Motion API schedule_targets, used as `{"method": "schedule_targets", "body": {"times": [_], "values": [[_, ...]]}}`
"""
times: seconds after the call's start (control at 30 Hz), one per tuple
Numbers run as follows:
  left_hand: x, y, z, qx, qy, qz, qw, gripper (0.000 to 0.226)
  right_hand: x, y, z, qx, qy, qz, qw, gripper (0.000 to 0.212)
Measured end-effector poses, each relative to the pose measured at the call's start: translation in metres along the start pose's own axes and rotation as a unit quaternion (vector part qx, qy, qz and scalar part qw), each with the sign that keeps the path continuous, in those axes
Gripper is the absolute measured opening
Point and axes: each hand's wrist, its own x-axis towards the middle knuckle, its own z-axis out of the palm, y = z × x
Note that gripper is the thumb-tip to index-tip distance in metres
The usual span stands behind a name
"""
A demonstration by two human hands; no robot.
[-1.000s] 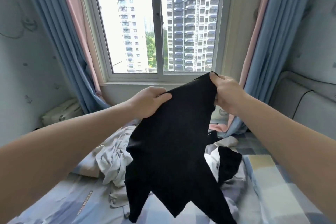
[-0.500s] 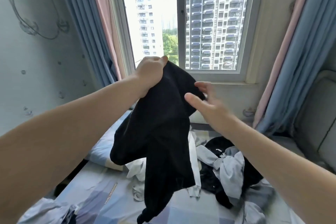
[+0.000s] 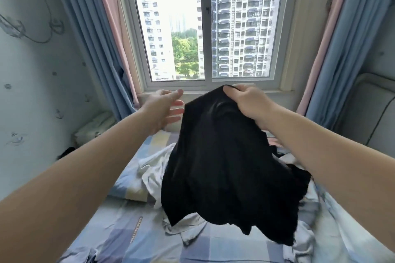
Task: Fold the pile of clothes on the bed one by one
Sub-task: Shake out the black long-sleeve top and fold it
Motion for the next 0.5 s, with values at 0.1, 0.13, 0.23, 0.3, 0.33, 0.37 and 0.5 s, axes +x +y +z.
{"method": "schedule_targets", "body": {"times": [0.1,0.13,0.23,0.3,0.33,0.37,0.5], "values": [[-0.017,-0.025,-0.001,0.07,-0.179,0.032,0.981,0.065,0.01,-0.016,0.015,0.058,0.024,0.013,0.998,0.02],[-0.021,-0.034,0.002,0.071,-0.213,0.046,0.973,0.066,0.011,-0.021,0.019,0.071,0.031,0.006,0.997,0.02],[-0.02,-0.053,0.008,0.052,-0.19,0.125,0.972,0.039,0.014,-0.027,0.029,0.079,0.053,-0.002,0.995,0.026],[-0.012,-0.057,0.0,0.095,-0.127,0.168,0.973,0.012,0.014,-0.025,0.027,0.052,0.07,0.011,0.996,0.031],[-0.009,-0.055,-0.006,0.114,-0.103,0.175,0.973,0.01,0.013,-0.023,0.024,0.032,0.078,0.021,0.996,0.033],[-0.006,-0.053,-0.013,0.126,-0.084,0.177,0.973,0.015,0.012,-0.02,0.02,0.018,0.082,0.031,0.996,0.035],[0.0,-0.031,-0.03,0.14,-0.059,0.179,0.972,0.027,0.005,-0.006,0.004,-0.086,0.054,0.021,0.995,0.033]]}}
